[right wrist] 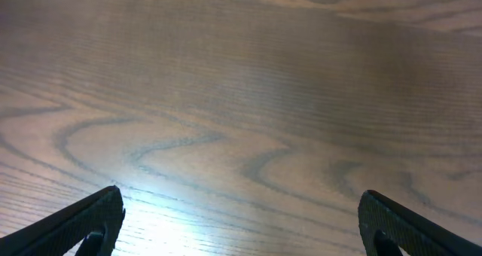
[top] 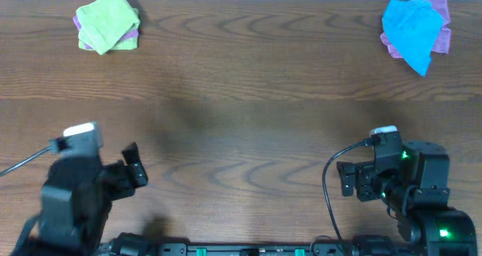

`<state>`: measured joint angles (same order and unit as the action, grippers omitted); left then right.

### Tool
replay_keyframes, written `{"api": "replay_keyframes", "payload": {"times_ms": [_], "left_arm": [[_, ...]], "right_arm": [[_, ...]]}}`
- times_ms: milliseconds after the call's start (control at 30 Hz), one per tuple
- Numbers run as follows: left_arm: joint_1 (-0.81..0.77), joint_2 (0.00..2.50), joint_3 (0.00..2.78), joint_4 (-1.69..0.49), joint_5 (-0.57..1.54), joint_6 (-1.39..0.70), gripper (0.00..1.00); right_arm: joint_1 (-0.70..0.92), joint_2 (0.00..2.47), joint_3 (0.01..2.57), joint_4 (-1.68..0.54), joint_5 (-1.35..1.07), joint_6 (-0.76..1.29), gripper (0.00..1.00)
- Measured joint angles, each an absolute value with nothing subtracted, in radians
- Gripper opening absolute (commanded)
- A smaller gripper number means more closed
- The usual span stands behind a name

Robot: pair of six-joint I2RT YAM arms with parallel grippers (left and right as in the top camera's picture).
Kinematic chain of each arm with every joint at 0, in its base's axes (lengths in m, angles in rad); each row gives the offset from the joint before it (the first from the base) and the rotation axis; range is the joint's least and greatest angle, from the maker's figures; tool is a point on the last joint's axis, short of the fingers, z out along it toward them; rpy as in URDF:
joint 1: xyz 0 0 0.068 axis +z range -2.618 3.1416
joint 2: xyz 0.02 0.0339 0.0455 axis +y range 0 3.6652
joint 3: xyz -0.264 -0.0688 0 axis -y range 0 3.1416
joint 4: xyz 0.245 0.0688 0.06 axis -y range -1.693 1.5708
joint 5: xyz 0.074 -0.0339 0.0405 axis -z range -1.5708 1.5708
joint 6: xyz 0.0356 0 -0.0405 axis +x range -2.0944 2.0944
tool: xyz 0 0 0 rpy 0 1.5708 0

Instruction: Fold the cloth

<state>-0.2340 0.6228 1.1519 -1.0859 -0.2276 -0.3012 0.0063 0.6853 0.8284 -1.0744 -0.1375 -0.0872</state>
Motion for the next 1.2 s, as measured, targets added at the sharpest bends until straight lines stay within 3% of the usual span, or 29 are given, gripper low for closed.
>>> {"api": "replay_keyframes", "payload": {"times_ms": [167, 467, 1200], "left_arm": [[-0.157, 0.403, 0.929, -0.775, -0.27, -0.243, 0.95], [0.005, 0.182, 0.404, -0.346, -0.124, -0.07, 0.95], [0.007, 0.013, 0.083, -0.168, -0.025, -0.028, 0.96]], "right_arm": [[0.007, 0.685, 0.827, -1.074, -0.138, -0.087, 0.99], [0.007, 0.685, 0.824, -1.075, -0.138, -0.087, 0.99], [0.007, 0.685, 0.823, -1.076, -0.138, -0.087, 0.99]]}}
